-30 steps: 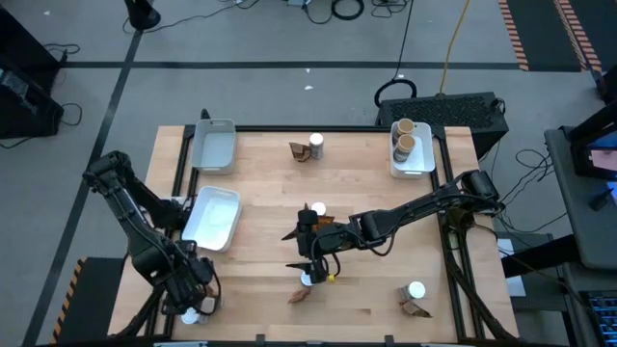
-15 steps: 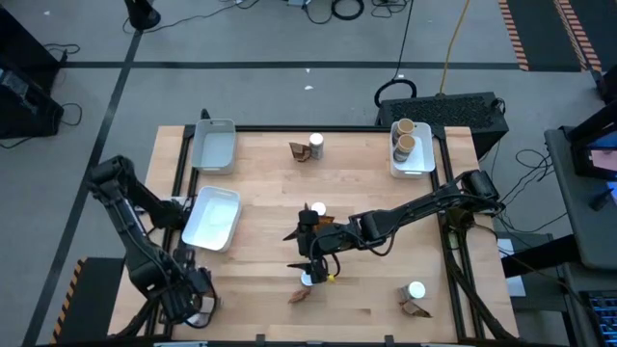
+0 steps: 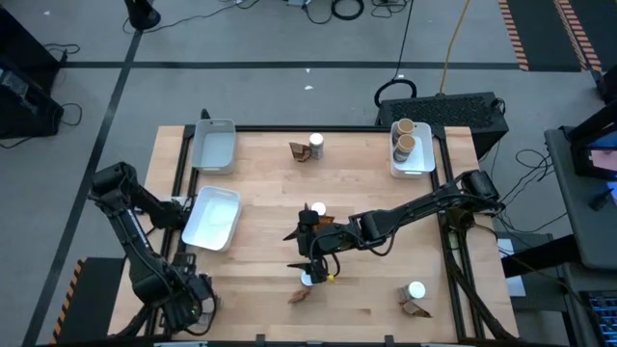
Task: Sort spices by type
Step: Put the gold seasoning bottle into the right white bin
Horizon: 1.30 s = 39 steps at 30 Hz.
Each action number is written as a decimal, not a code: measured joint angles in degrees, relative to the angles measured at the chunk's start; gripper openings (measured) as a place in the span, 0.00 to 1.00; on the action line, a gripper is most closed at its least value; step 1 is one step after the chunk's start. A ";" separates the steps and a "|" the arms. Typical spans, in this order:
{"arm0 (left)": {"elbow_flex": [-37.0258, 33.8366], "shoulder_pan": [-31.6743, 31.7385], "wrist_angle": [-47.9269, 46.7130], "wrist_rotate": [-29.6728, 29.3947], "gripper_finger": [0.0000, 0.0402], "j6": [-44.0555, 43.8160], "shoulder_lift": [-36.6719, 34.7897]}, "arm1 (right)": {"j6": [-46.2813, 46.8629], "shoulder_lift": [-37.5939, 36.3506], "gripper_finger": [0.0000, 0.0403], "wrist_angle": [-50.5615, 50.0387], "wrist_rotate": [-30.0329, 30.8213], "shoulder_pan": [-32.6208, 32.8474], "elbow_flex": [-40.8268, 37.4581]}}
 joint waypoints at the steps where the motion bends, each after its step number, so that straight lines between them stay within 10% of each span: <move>1: 0.00 0.00 0.00 0.00 0.80 0.00 0.00 | 0.00 0.00 0.78 0.00 0.00 0.00 0.00; 39: -6.51 -0.14 3.40 -0.04 0.76 2.19 -0.02 | 0.01 -0.02 0.78 -0.83 0.00 -0.01 0.00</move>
